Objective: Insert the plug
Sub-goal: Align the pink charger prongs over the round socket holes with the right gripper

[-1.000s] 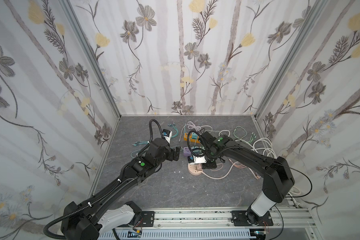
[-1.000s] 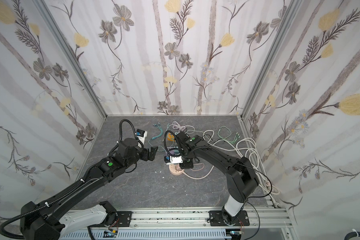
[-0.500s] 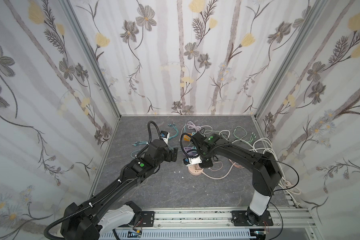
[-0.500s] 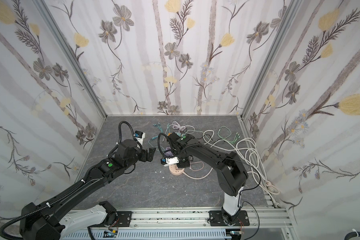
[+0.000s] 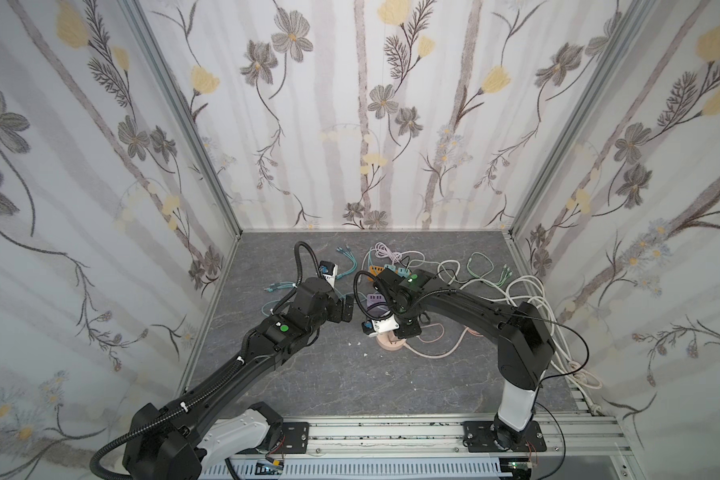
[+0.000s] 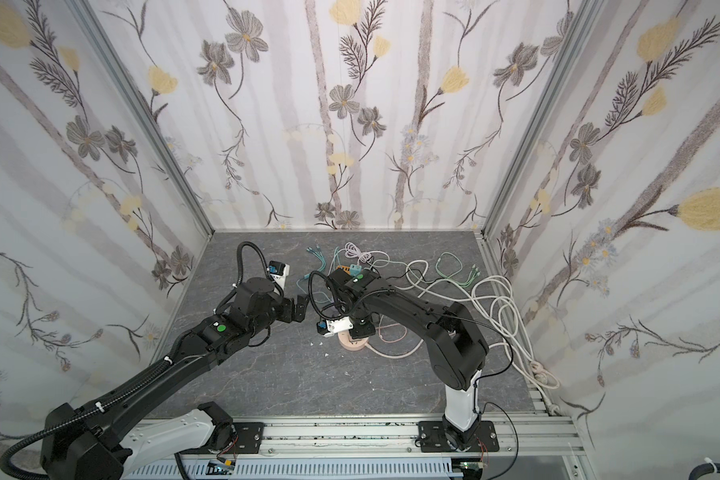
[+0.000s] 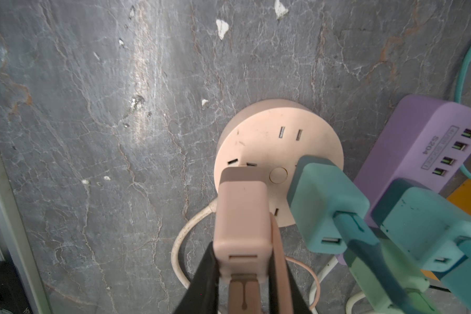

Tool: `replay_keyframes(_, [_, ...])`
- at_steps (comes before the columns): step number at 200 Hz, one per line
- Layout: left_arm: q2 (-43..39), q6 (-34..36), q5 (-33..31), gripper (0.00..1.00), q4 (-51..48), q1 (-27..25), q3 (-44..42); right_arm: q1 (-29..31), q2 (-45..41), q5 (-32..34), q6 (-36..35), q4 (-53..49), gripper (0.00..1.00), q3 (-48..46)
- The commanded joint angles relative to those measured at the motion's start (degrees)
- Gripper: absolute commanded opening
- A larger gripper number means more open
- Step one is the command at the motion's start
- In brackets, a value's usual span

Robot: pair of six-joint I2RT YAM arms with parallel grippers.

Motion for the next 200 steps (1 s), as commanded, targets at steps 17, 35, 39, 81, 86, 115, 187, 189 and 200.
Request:
replay_keyframes(17, [-0.1, -1.0, -1.3, 1.0, 1.3, 0.5, -0.2, 0.0, 0.8, 2.3, -0.1, -1.1, 0.0, 1.2])
replay_keyframes(35, [-0.5, -1.7, -1.6, 1.0, 1.1, 1.3, -0.4, 0.2, 1.4, 1.5, 0.1, -1.9, 0.0, 1.5])
replay_keyframes(39, [-0.6, -1.8, -1.6, 1.0, 1.0, 1.4, -0.4, 0.1, 1.6, 1.1, 0.2, -1.9, 0.0, 1.7])
replay_keyframes(81, [-1.6, -2.7, -1.6, 1.0, 0.5, 2.7, -1.1, 0.7, 2.6, -0.3, 2.0, -2.1, 0.0, 1.9])
replay_keyframes(86, [-1.6, -2.7, -1.6, 1.0, 0.5, 2.8, -1.2, 0.7, 2.6, -0.8, 2.2, -2.1, 0.0, 2.1])
replay_keyframes(115, [-1.6, -2.9, -1.2, 1.0, 0.4, 3.2, -1.3, 0.7, 2.0, -2.6, 3.1, -1.5, 0.0, 2.4])
replay_keyframes(187, [-1.6, -3.2, -1.0, 1.0, 0.4, 3.6, -1.7, 1.7, 5.6, 2.9, 4.9, -3.9, 0.0, 4.0])
replay_keyframes(189, [-1.6, -3.2, -1.0, 1.0, 0.4, 3.7, -1.7, 1.7, 5.8, 3.1, 5.1, -3.9, 0.0, 4.0])
replay_keyframes(200, [-1.7, -3.2, -1.0, 1.0, 0.2, 3.8, -1.8, 2.0, 6.5, 3.9, 5.8, -4.0, 0.0, 4.4])
